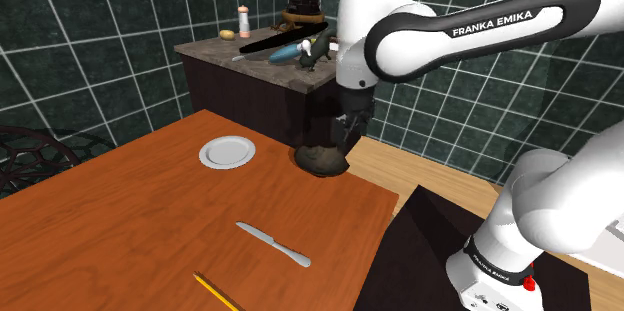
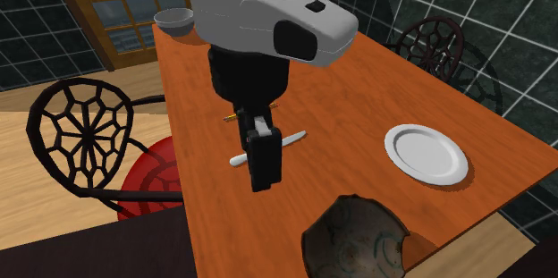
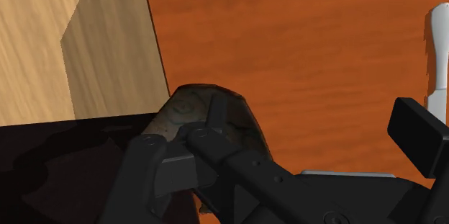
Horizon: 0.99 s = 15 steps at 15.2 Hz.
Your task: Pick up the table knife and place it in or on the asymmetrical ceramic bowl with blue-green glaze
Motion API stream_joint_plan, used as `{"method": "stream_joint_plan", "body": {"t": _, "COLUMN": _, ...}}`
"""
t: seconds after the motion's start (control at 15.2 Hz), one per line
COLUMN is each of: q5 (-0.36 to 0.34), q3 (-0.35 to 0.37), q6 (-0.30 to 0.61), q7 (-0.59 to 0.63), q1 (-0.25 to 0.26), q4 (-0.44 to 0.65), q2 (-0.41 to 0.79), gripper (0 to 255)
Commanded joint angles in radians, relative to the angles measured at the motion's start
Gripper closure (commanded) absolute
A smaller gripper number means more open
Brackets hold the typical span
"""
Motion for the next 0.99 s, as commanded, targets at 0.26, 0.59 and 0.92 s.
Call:
{"method": "stream_joint_plan", "body": {"t": 0.26, "q5": 0.026, "q3": 0.057, "q6": 0.127, "q7": 0.055, "q1": 0.03, "q4": 0.034, "q2": 0.188, "gripper": 0}}
{"method": "stream_joint_plan", "body": {"t": 0.59, "q5": 0.027, "q3": 0.097, "q6": 0.217, "q7": 0.101, "q1": 0.055, "q4": 0.095, "q2": 0.359, "gripper": 0}}
{"method": "stream_joint_plan", "body": {"t": 0.92, "q5": 0.01, "q3": 0.126, "q6": 0.288, "q7": 0.148, "q1": 0.086, "q4": 0.181, "q2": 0.539, "gripper": 0}}
